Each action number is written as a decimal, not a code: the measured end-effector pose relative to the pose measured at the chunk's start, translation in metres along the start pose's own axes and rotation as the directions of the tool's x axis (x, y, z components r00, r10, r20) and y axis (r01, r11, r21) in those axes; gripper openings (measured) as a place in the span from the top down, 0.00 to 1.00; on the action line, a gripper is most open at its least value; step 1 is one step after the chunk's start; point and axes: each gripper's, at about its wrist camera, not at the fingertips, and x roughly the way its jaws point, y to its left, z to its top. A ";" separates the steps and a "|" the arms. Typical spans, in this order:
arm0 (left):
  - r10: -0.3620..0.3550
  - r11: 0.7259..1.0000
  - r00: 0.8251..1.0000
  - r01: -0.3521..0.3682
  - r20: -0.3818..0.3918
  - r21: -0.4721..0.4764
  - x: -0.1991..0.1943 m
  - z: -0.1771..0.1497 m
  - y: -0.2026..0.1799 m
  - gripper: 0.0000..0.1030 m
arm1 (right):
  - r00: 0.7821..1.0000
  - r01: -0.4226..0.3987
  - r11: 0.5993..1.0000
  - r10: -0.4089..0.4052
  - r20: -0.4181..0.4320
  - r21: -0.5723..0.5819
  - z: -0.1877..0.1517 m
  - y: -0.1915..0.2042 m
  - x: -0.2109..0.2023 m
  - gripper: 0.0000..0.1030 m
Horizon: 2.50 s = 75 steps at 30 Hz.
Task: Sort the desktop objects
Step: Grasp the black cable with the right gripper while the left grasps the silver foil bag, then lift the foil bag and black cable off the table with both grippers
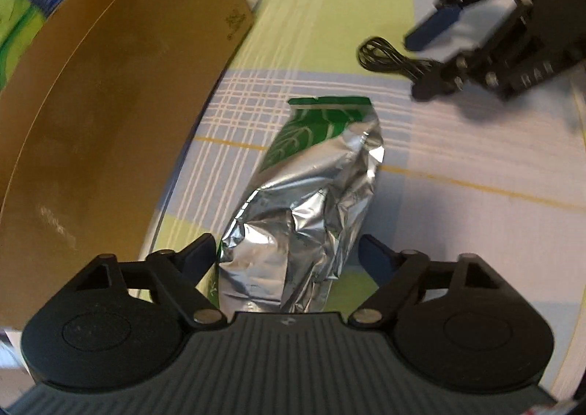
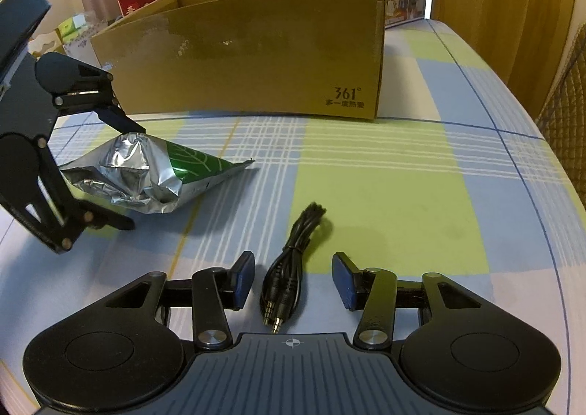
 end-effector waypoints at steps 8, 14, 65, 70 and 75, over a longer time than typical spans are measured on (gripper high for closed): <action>-0.016 0.921 1.000 0.011 -0.011 -0.390 -0.014 -0.002 0.010 0.45 | 1.000 -0.001 0.999 0.001 -0.003 -0.049 -0.002 0.005 -0.001 0.82; -0.055 0.735 0.998 0.065 0.036 -0.675 -0.032 -0.004 -0.009 0.49 | 1.000 -0.016 0.998 0.014 -0.027 -0.068 -0.014 0.001 -0.016 0.83; 0.086 0.675 0.996 -0.074 -0.021 -0.734 0.000 0.002 -0.041 0.24 | 0.995 0.041 0.995 -0.033 0.091 -0.087 -0.030 -0.003 -0.017 0.72; 0.084 0.671 0.996 -0.075 -0.025 -0.737 -0.002 0.005 -0.042 0.32 | 0.994 0.041 0.994 -0.031 0.100 -0.099 -0.031 0.000 -0.017 0.74; 0.093 0.645 0.995 -0.081 -0.027 -0.760 -0.009 0.003 -0.041 0.49 | 0.994 0.039 0.993 -0.027 0.104 -0.113 -0.032 0.002 -0.017 0.87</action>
